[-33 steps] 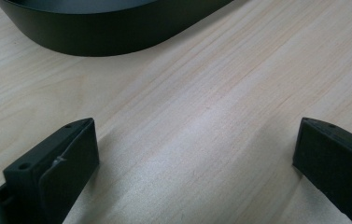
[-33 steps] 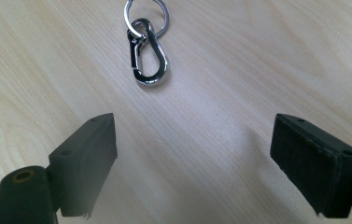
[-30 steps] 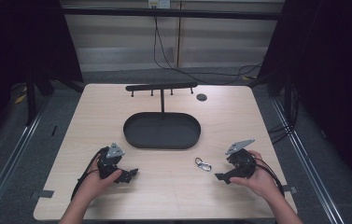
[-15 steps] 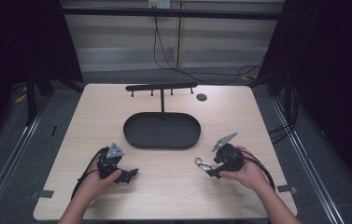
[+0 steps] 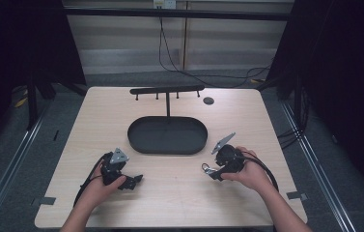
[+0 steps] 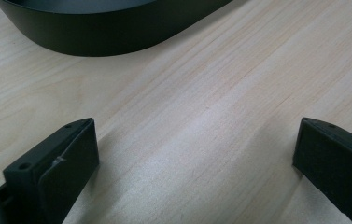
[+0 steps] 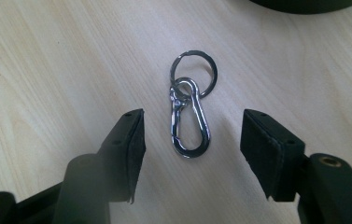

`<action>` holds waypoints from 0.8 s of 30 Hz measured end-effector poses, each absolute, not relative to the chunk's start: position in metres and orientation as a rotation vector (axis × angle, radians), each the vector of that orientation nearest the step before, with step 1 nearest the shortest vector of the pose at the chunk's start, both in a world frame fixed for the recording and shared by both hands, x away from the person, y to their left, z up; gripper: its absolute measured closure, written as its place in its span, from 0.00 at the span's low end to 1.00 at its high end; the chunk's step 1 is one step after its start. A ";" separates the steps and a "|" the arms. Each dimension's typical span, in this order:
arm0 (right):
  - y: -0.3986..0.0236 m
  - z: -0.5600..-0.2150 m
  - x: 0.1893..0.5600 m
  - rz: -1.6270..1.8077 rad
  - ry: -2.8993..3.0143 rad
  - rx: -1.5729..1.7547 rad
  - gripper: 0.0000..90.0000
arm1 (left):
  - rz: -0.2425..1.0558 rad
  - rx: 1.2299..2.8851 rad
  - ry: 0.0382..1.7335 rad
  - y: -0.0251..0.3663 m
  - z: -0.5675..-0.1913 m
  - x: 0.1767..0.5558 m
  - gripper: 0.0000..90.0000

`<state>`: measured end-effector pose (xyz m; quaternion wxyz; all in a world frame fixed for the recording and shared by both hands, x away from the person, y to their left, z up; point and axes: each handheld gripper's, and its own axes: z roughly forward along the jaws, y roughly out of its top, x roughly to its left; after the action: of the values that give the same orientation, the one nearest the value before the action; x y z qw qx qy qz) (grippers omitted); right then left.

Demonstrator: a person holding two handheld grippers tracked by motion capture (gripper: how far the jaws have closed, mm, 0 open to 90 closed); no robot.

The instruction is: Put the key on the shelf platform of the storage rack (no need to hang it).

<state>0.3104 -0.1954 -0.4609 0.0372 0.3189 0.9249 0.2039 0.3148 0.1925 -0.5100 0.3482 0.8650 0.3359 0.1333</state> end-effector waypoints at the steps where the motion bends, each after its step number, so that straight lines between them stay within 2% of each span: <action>1: -0.195 -0.461 0.311 0.627 2.841 0.975 0.46 | 0.345 2.243 0.871 0.193 -0.510 0.315 0.00; 24: -0.178 -0.462 0.324 0.443 2.926 0.952 0.58 | 0.345 2.242 0.871 0.193 -0.510 0.315 0.00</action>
<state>0.3236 -0.1781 -0.4623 0.0163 0.3062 0.9411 0.1426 0.3148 0.1925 -0.5100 0.3482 0.8650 0.3360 0.1331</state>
